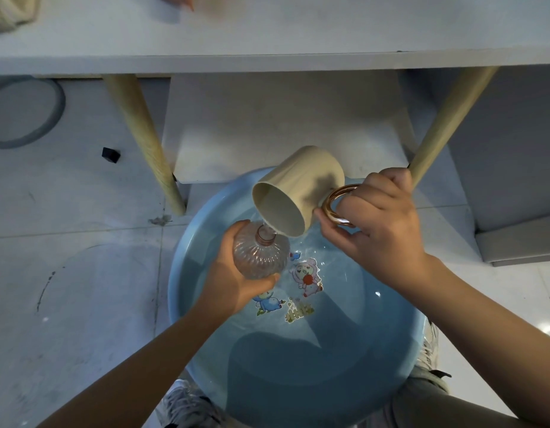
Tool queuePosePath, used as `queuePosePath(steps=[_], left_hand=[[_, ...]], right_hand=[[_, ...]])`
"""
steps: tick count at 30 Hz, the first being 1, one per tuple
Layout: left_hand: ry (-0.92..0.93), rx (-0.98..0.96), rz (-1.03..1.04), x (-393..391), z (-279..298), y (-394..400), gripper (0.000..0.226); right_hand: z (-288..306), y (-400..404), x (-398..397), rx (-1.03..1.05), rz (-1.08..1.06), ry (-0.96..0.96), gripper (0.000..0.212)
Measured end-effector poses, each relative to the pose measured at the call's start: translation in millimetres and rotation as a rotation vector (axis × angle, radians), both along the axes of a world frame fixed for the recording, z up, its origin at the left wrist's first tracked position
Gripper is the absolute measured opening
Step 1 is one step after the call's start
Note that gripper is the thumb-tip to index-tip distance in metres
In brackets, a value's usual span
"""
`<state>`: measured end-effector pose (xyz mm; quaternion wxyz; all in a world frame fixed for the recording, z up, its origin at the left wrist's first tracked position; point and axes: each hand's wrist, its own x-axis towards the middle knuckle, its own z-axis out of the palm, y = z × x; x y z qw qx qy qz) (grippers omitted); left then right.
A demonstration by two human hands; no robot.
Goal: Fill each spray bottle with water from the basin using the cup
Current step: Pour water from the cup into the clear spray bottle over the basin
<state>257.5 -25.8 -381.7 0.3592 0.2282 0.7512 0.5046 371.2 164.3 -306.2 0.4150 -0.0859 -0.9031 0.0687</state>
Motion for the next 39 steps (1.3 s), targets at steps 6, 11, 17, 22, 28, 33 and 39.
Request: queuePosePath(steps=[6,11,17,22,28,33,39], left_hand=[[-0.004,-0.011,-0.010,-0.3,-3.1,-0.8,0.091],[-0.010,-0.010,-0.003,0.6,-5.0,-0.7,0.089],[-0.002,-0.008,-0.011,0.1,-5.1,-1.5,0.090],[-0.009,-0.010,0.002,0.4,-5.9,-1.5,0.089],[-0.013,-0.006,0.001,0.7,-3.4,-1.0,0.087],[-0.034,0.009,0.016,2.3,1.7,-0.5,0.081],[-0.040,0.019,0.025,1.4,1.5,-0.3,0.085]], right_hand=[[-0.5,-2.1,-0.7,0.065,-0.002,-0.010,0.033],[0.8,-1.1,-1.3,0.087,0.013,0.003,0.034],[1.5,-1.7,-2.9,0.099,0.044,0.028,0.036],[3.4,-2.0,-3.1,0.126,0.072,0.035,0.036],[3.0,-3.8,-3.1,0.145,0.096,0.043,0.034],[0.9,-5.7,-3.6,0.158,0.110,0.049,0.036],[2.1,-6.4,-5.1,0.103,0.052,0.023,0.034]])
